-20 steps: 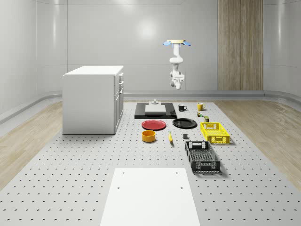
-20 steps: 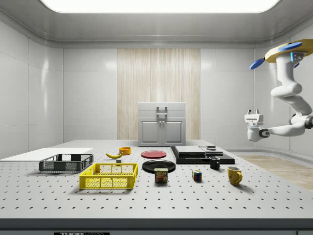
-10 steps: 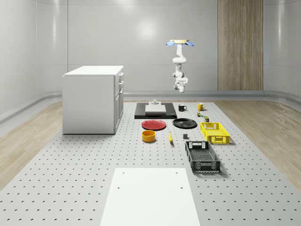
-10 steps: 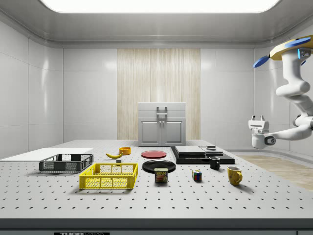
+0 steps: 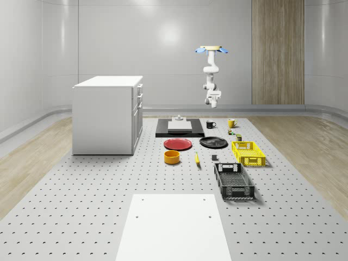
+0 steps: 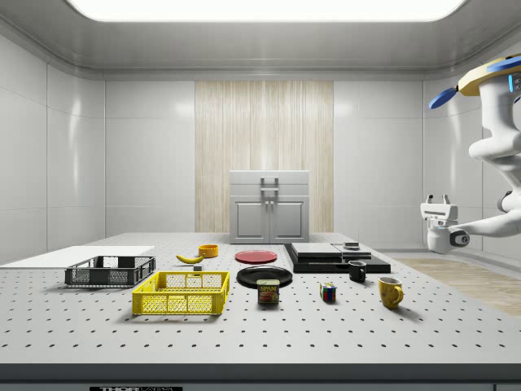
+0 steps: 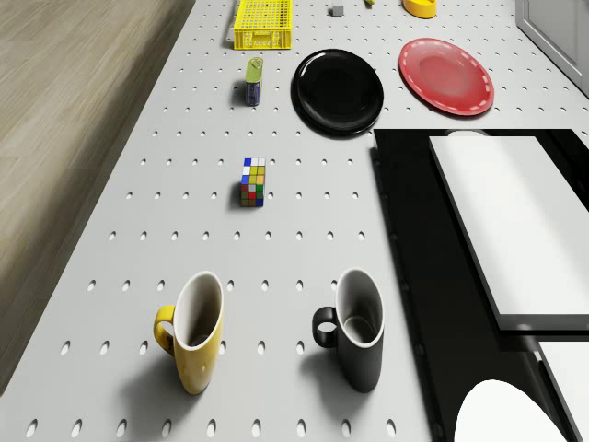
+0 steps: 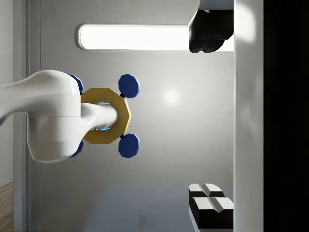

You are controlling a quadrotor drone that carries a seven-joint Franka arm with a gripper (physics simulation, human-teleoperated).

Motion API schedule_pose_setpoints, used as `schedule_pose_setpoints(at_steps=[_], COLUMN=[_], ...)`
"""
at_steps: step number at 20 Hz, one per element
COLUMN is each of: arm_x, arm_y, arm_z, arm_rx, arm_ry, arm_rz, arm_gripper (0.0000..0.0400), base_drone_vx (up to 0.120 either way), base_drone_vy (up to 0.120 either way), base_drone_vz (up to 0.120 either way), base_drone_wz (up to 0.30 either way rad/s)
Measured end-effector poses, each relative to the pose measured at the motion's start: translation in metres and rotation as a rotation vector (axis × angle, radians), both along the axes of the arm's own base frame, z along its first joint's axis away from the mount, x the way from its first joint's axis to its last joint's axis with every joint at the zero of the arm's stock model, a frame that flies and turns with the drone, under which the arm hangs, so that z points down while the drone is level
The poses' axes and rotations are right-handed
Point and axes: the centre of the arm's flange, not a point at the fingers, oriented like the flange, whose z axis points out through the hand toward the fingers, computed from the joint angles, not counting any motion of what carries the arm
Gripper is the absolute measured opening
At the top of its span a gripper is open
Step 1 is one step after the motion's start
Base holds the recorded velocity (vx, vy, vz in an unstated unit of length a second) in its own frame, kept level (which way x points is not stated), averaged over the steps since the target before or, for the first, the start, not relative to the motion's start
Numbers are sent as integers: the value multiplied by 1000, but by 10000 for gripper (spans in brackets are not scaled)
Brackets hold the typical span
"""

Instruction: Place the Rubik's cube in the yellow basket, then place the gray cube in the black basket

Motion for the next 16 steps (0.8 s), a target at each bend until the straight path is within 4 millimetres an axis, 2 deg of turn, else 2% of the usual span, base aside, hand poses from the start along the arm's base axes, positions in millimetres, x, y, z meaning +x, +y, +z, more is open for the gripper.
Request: schedule_pose_setpoints(at_steps=[14,16], arm_x=[-1,-1], arm_y=[0,0], arm_z=[1,1], arm_rx=[-2,-3], arm_ry=[-11,-12], arm_rz=[0,0], arm_gripper=[400,400], base_drone_vx=[0,100], base_drone_vy=[120,120], base_drone_vz=[0,0], base_drone_wz=[0,0])
